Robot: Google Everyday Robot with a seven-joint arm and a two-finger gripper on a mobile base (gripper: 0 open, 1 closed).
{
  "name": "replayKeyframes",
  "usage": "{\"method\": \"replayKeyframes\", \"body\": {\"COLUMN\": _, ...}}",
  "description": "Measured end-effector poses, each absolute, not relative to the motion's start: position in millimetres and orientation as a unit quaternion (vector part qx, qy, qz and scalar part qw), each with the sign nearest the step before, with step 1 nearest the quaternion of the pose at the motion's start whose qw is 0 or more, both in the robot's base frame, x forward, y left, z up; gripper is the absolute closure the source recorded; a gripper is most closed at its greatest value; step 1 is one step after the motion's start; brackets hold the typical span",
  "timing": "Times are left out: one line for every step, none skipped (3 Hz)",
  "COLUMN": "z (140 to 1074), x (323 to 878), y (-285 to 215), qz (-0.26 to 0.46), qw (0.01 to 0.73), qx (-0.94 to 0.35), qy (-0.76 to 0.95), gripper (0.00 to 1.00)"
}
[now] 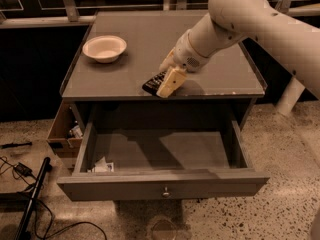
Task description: Pick rxbar chocolate from top drawer and place on counter
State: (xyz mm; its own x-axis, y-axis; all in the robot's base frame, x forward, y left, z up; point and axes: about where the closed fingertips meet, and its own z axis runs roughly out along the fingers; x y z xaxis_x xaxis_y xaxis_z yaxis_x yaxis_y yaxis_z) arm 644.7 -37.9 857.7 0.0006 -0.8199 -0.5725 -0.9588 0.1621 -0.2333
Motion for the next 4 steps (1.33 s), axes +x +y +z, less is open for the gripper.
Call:
{"method": "replayKeyframes", "body": {"z": 859.0, "x": 657.1, "y": -26.2, "qz": 0.117, "qw": 0.303, "qx": -0.641, "qy": 0.696, "gripper": 1.00}}
{"method": "replayKeyframes", "body": {"z": 853.9, "x": 669.7, "y": -15.4, "qz": 0.121, "qw": 0.300, "qx": -0.643, "qy": 0.694, "gripper": 1.00}}
{"method": "replayKeyframes", "body": {"z": 843.7, "x": 680.3, "y": -9.7, "qz": 0.127, "qw": 0.301, "qx": -0.641, "qy": 0.694, "gripper": 1.00}}
{"method": "replayKeyframes", "body": {"z": 834.1, "x": 690.0, "y": -7.3, "qz": 0.129, "qw": 0.302, "qx": -0.637, "qy": 0.697, "gripper": 1.00}}
